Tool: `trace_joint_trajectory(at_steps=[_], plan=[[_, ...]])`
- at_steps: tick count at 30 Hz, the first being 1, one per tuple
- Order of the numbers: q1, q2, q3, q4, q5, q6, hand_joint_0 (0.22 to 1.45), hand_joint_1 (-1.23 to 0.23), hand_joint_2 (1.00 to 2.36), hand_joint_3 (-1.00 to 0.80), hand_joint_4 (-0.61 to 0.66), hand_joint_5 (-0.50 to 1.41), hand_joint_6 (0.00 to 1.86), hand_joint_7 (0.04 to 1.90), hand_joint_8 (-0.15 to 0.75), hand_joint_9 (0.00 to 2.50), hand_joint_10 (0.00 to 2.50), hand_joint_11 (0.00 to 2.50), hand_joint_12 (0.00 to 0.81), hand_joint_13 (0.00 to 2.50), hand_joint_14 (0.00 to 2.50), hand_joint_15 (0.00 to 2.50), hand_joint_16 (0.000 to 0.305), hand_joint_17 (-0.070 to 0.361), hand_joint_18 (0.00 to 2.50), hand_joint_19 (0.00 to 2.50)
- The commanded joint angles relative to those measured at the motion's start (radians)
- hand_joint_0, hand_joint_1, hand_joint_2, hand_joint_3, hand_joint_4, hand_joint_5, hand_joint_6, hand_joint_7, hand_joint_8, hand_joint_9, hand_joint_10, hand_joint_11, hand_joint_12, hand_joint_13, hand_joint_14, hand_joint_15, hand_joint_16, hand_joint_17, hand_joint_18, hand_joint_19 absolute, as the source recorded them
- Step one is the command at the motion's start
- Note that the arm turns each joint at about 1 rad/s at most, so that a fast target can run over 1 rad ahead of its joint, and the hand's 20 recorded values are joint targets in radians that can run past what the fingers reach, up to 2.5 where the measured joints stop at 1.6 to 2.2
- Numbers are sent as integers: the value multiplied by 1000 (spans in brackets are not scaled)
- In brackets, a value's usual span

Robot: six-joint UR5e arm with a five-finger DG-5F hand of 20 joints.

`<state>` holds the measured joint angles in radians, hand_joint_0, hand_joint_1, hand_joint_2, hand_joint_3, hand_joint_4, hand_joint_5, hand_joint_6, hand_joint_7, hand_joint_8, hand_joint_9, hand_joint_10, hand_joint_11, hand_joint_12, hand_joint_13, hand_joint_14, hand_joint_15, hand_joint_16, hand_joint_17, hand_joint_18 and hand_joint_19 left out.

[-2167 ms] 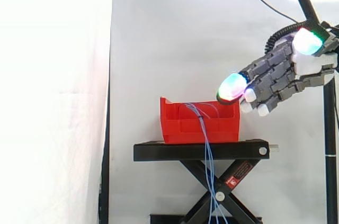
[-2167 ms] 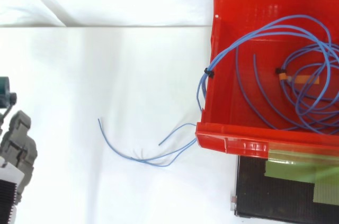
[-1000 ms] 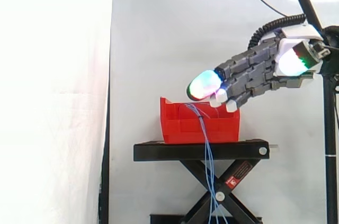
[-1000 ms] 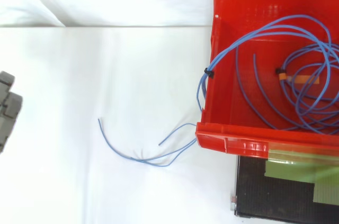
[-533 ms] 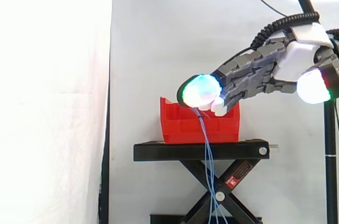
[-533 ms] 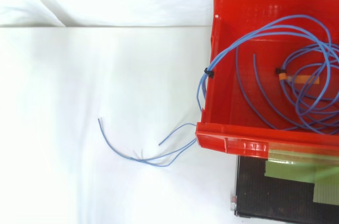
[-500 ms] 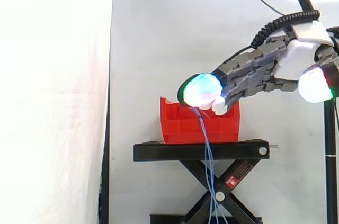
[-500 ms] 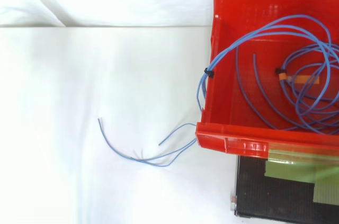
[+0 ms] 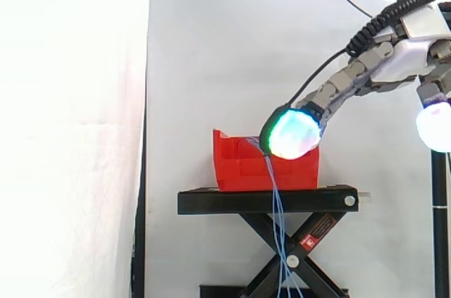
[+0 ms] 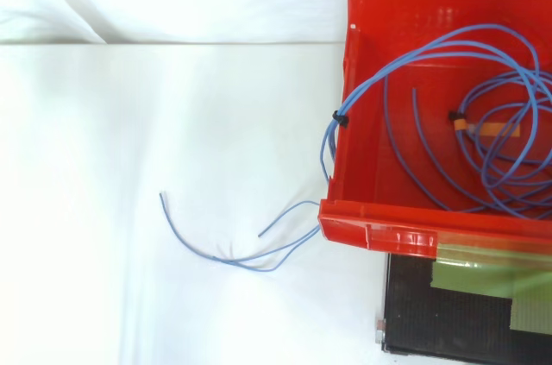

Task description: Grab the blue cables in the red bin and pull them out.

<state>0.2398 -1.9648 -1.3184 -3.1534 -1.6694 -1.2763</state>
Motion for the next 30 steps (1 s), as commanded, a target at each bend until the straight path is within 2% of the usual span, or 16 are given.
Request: trace_joint_trajectory(at_steps=[1, 7, 8, 10, 12, 15, 17, 19, 20, 23, 27, 28, 29, 30], plan=[[-14, 0, 11, -34, 5, -171, 761, -781, 1000, -1000, 230, 463, 8, 304, 239, 531, 14, 378, 337, 255, 11, 263, 50, 111, 249, 507], [-25, 0, 13, -22, 13, -277, 766, -780, 1000, -1000, 240, 483, 9, 322, 237, 560, 14, 432, 335, 260, 10, 274, 49, 110, 253, 516], [-27, 0, 19, -4, 25, -318, 766, -780, 1000, -1000, 238, 484, 10, 317, 237, 561, 13, 433, 335, 260, 9, 271, 49, 110, 255, 507], [-30, -3, 25, 9, 28, -369, 768, -780, 1000, -1000, 239, 483, 9, 318, 236, 567, 13, 447, 335, 260, 10, 274, 49, 110, 256, 507], [-39, -36, 41, 32, 17, -398, 769, -780, 1000, -1000, 242, 481, 9, 315, 233, 581, 13, 469, 334, 261, 11, 274, 49, 110, 258, 507], [-43, -60, 41, 69, 7, -407, 771, -781, 1000, -1000, 248, 485, 10, 316, 234, 582, 13, 467, 334, 264, 10, 275, 49, 109, 265, 517], [-50, -102, 47, 87, -32, -403, 772, -782, 1000, -1000, 249, 483, 10, 311, 235, 586, 13, 474, 333, 269, 10, 273, 49, 109, 271, 513], [-51, -105, 51, 99, -49, -403, 773, -782, 1000, -1000, 247, 478, 10, 302, 241, 601, 14, 480, 331, 284, 10, 285, 48, 109, 278, 516], [-53, -125, 57, 125, -61, -403, 773, -783, 1000, -1000, 249, 476, 9, 301, 242, 602, 14, 472, 331, 286, 10, 285, 48, 109, 280, 512], [-54, -134, 61, 116, -64, -403, 774, -784, 1000, -1000, 249, 476, 9, 301, 243, 607, 14, 481, 333, 293, 10, 286, 48, 109, 290, 521], [-54, -138, 87, 102, -66, -409, 775, -784, 1000, -1000, 257, 479, 9, 303, 245, 621, 14, 489, 332, 302, 10, 285, 48, 109, 293, 519], [-54, -138, 113, 72, -66, -424, 776, -785, 1000, -1000, 252, 473, 9, 297, 245, 621, 14, 488, 333, 303, 10, 285, 48, 109, 294, 520], [-54, -138, 113, 72, -66, -424, 776, -785, 1000, -1000, 252, 472, 10, 298, 245, 620, 17, 487, 333, 304, 10, 285, 48, 109, 294, 520], [-54, -138, 128, 41, -62, -439, 776, -785, 1000, -1000, 250, 472, 10, 298, 246, 620, 16, 489, 333, 304, 10, 285, 48, 109, 294, 520]])
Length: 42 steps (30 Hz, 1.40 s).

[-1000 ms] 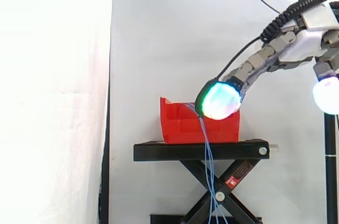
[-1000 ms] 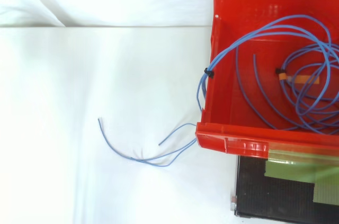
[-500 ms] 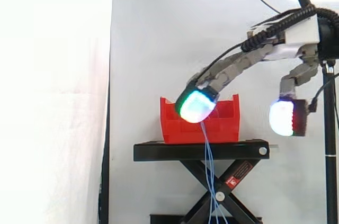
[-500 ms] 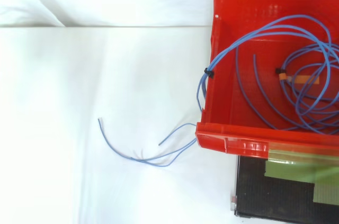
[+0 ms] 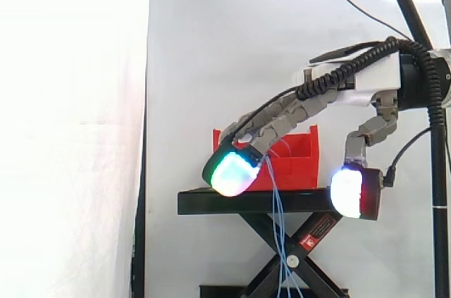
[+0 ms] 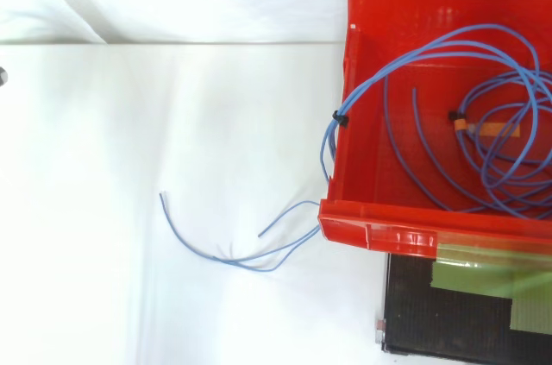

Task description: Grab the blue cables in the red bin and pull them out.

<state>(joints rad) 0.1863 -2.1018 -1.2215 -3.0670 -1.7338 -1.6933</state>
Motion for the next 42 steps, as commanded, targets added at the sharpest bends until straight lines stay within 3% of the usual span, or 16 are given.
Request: trace_joint_trajectory(at_steps=[1, 3, 6, 10, 15, 19, 23, 31, 35, 42], plan=[[-1, -1, 39, -62, 2, -33, 777, -785, 1000, -1000, 253, 471, 10, 304, 247, 620, 15, 509, 334, 305, 12, 288, 48, 109, 297, 520], [-1, -1, 93, -156, 2, -98, 777, -785, 1000, -1000, 255, 476, 11, 305, 246, 627, 17, 508, 333, 306, 10, 289, 48, 109, 298, 528], [-8, -1, 135, -188, 2, -162, 778, -784, 1000, -1000, 252, 474, 9, 294, 248, 623, 16, 487, 333, 307, 10, 282, 48, 109, 301, 520], [-16, -1, 168, -200, -1, -237, 778, -785, 1000, -1000, 255, 472, 10, 299, 249, 617, 17, 491, 333, 307, 10, 289, 48, 109, 302, 519], [-18, 0, 175, -214, 2, -256, 779, -785, 1000, -1000, 254, 473, 9, 292, 249, 616, 14, 473, 334, 309, 11, 285, 48, 109, 305, 519], [-25, 0, 224, -203, 11, -318, 780, -785, 1000, -1000, 256, 472, 10, 289, 248, 614, 15, 475, 335, 310, 10, 286, 48, 109, 306, 519], [-30, -7, 224, -171, 25, -361, 781, -785, 1000, -1000, 256, 469, 10, 294, 249, 614, 17, 484, 335, 310, 10, 290, 48, 109, 308, 527], [-31, -78, 226, -102, 17, -314, 782, -784, 1000, -1000, 260, 472, 10, 298, 248, 620, 15, 494, 334, 311, 12, 286, 48, 109, 310, 530], [-34, -92, 226, -41, 11, -291, 783, -784, 1000, -1000, 265, 472, 10, 299, 245, 616, 15, 501, 334, 312, 10, 294, 48, 109, 311, 527], [-36, -109, 229, 1, 0, -291, 783, -784, 1000, -1000, 276, 485, 11, 318, 244, 630, 15, 518, 333, 313, 10, 292, 48, 109, 310, 535]])
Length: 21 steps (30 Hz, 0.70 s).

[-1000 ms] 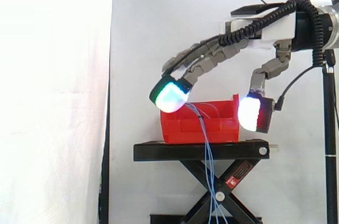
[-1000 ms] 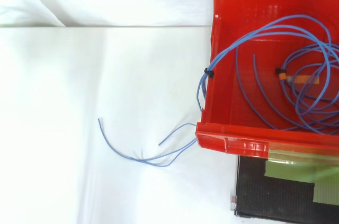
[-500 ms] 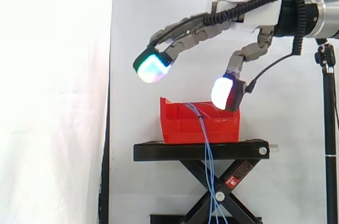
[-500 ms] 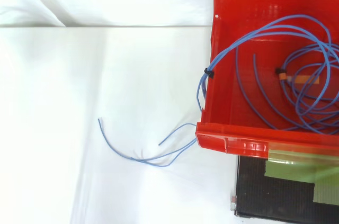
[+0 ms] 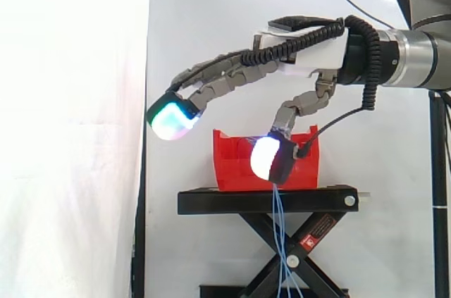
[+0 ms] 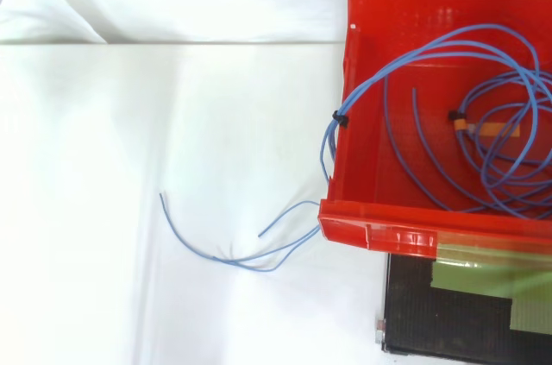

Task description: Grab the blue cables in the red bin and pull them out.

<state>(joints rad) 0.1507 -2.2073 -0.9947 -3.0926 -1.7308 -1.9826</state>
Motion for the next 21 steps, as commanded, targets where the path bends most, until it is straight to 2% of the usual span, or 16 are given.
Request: trace_joint_trajectory(at_steps=[1, 6, 9, 11, 13, 15, 18, 21], plan=[[0, -3, 2, 43, -3, -3, 783, -784, 1000, -1000, 276, 486, 11, 317, 244, 630, 17, 509, 333, 313, 10, 294, 48, 109, 311, 530], [4, -3, -1, 135, 2, -26, 783, -784, 1000, -1000, 274, 490, 12, 311, 241, 630, 15, 502, 334, 315, 10, 292, 48, 109, 312, 534], [3, -3, 1, 147, 2, -40, 784, -783, 1000, -1000, 274, 490, 10, 313, 242, 624, 15, 501, 333, 314, 10, 287, 48, 108, 313, 529], [6, -5, -5, 144, 8, -46, 784, -784, 1000, -1000, 277, 490, 11, 319, 243, 624, 17, 517, 333, 314, 10, 291, 48, 108, 313, 538], [13, -23, -16, 149, 24, -44, 784, -785, 1000, -1000, 279, 489, 11, 316, 244, 628, 15, 517, 333, 314, 10, 292, 48, 108, 314, 529], [13, -41, -15, 157, 20, -43, 785, -785, 1000, -1000, 278, 487, 11, 315, 245, 629, 15, 517, 333, 316, 10, 296, 48, 108, 313, 537], [13, -45, -13, 176, 20, -35, 785, -785, 1000, -1000, 280, 480, 11, 310, 241, 629, 15, 522, 332, 317, 10, 292, 48, 108, 315, 535], [13, -43, -13, 160, 20, -32, 784, -784, 1000, -1000, 279, 478, 11, 307, 243, 628, 17, 516, 332, 316, 10, 288, 48, 108, 316, 534]])
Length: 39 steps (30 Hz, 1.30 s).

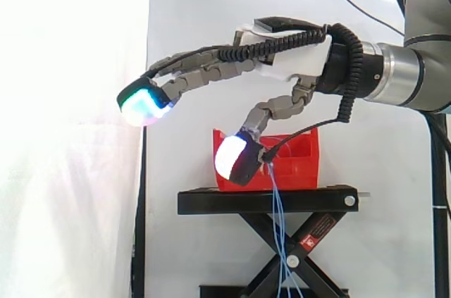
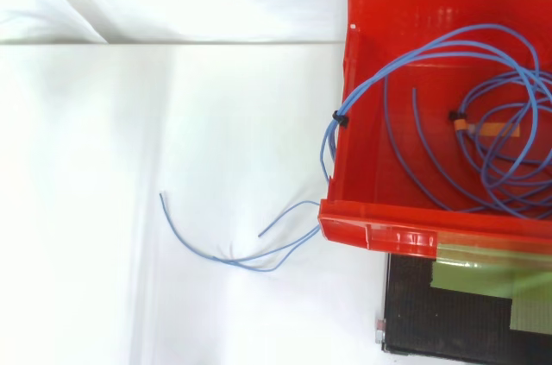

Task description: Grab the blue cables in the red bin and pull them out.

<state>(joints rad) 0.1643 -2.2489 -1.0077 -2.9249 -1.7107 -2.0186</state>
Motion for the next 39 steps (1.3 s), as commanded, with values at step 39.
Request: trace_joint_trajectory(at_steps=[39], plan=[[-175, -1, 97, -402, -90, -137, 792, -831, 1000, -1000, 341, 531, 14, 523, 279, 739, 23, 717, 344, 435, 15, 377, 48, 108, 423, 574]])
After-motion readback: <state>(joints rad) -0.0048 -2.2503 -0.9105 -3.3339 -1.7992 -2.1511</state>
